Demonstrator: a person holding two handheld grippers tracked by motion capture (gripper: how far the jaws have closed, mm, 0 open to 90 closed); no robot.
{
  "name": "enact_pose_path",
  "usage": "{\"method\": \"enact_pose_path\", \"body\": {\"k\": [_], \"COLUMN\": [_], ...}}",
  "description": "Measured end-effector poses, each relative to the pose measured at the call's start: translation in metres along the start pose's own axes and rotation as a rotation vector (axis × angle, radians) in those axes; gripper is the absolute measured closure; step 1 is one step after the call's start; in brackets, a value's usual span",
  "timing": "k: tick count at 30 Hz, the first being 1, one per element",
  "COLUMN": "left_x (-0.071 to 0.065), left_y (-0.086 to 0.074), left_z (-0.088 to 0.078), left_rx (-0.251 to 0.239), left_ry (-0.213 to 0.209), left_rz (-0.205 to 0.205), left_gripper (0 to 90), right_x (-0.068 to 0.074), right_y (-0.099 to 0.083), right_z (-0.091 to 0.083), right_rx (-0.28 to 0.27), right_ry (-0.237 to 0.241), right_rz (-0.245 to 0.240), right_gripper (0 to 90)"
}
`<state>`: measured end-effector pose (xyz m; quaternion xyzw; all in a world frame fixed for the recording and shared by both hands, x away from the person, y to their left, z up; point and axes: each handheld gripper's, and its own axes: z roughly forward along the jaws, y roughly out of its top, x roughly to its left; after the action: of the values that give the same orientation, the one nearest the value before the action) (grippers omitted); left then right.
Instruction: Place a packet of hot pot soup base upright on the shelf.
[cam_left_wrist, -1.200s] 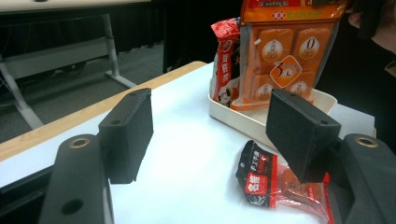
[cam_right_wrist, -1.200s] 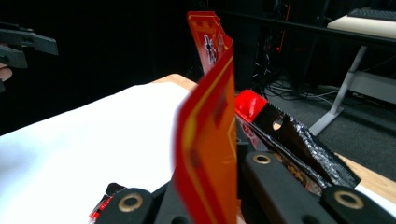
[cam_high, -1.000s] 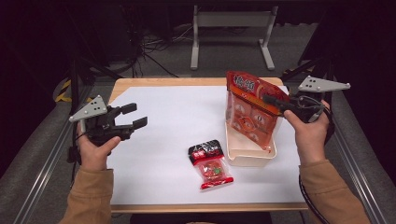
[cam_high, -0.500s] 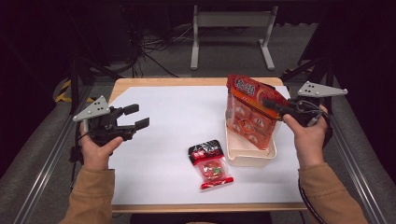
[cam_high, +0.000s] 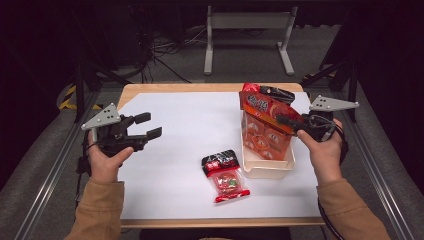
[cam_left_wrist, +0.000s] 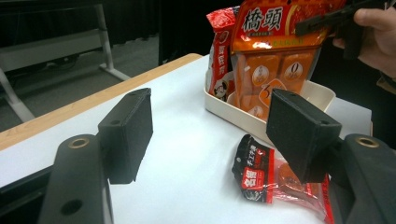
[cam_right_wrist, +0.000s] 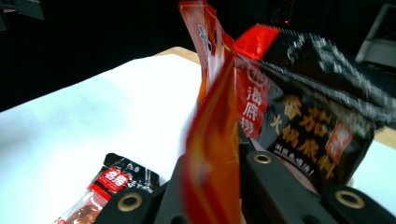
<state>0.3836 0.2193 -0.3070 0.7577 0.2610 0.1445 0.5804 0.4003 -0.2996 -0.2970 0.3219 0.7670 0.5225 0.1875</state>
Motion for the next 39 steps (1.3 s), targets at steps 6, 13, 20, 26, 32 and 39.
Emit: {"method": "enact_pose_path", "body": {"k": [6, 13, 20, 26, 32, 39], "left_x": [0.001, 0.0, -0.001, -0.003, -0.004, -0.008], "left_y": [-0.002, -0.006, -0.011, -0.017, -0.024, -0.032], "left_z": [0.004, 0.015, 0.03, 0.043, 0.055, 0.074], "left_rx": [0.016, 0.062, 0.103, 0.147, 0.182, 0.259], "left_ry": [-0.002, 0.001, -0.008, -0.022, -0.039, -0.076], "left_rz": [-0.011, -0.015, -0.02, -0.032, -0.044, -0.051], "left_gripper": [32.7, 32.7, 32.7, 32.7, 32.9, 34.3], "right_x": [0.0, -0.005, -0.007, -0.009, -0.01, -0.009], "right_y": [-0.004, -0.01, -0.011, -0.005, 0.005, 0.021], "right_z": [-0.001, -0.008, -0.015, -0.026, -0.031, -0.047], "right_rx": [0.001, 0.017, -0.004, -0.041, -0.054, -0.052], "right_ry": [-0.005, -0.043, -0.047, -0.052, -0.054, -0.063], "right_rz": [0.008, 0.029, 0.058, 0.084, 0.081, 0.04], "right_gripper": [89.7, 89.6, 79.2, 57.0, 46.9, 42.8]}}
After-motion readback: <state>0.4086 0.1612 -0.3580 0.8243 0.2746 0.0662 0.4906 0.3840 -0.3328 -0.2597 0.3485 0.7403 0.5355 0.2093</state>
